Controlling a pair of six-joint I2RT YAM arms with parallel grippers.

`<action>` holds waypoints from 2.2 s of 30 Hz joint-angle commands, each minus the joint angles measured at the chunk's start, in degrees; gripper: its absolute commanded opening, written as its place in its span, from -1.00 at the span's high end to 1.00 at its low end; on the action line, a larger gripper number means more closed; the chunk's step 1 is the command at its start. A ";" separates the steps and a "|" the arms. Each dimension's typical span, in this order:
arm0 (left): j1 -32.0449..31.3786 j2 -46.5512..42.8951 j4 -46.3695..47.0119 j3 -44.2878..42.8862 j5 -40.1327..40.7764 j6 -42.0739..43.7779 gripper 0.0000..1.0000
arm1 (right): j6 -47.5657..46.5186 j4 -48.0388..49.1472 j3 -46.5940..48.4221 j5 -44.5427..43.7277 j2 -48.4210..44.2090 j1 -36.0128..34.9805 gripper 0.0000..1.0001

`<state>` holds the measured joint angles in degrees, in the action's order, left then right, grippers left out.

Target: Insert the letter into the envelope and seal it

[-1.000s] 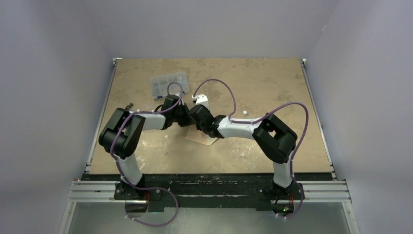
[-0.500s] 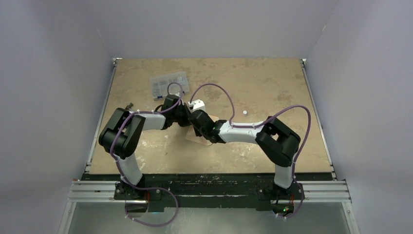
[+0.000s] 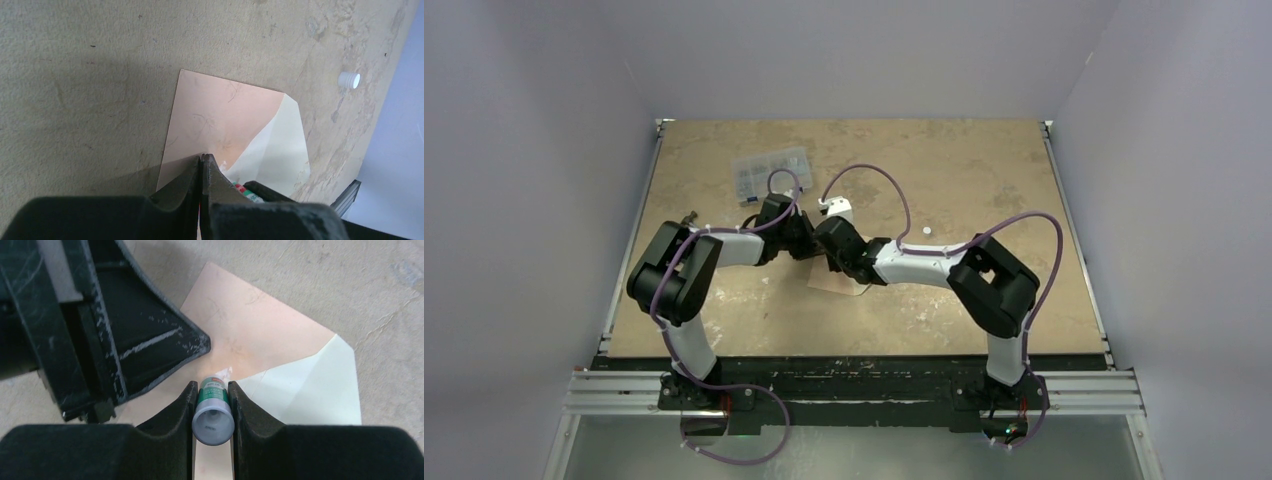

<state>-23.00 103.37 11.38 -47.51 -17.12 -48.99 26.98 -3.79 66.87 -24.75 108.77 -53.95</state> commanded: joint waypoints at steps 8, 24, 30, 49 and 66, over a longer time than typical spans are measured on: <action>0.24 0.37 -3.40 -0.95 2.01 1.37 1.00 | -1.60 -3.57 -0.60 2.07 -5.51 2.82 1.00; 0.32 -12.54 -1.23 -5.35 -6.42 2.89 0.53 | 6.43 8.66 -13.31 29.61 -33.86 10.70 1.00; 0.33 -24.36 -11.12 -5.37 9.95 12.86 -0.67 | 12.93 15.28 -16.78 36.05 -37.37 11.58 1.00; 4.37 -45.26 -11.34 2.04 4.10 27.08 -0.71 | 21.20 24.23 -19.69 47.12 -33.77 12.92 1.00; 4.55 -42.57 -13.11 -1.39 -3.03 26.29 -0.56 | 22.10 15.59 -20.37 41.88 -31.62 22.34 1.00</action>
<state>-18.76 58.67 -3.55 -48.88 -22.13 -17.93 49.28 14.28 49.45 23.20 77.32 -36.82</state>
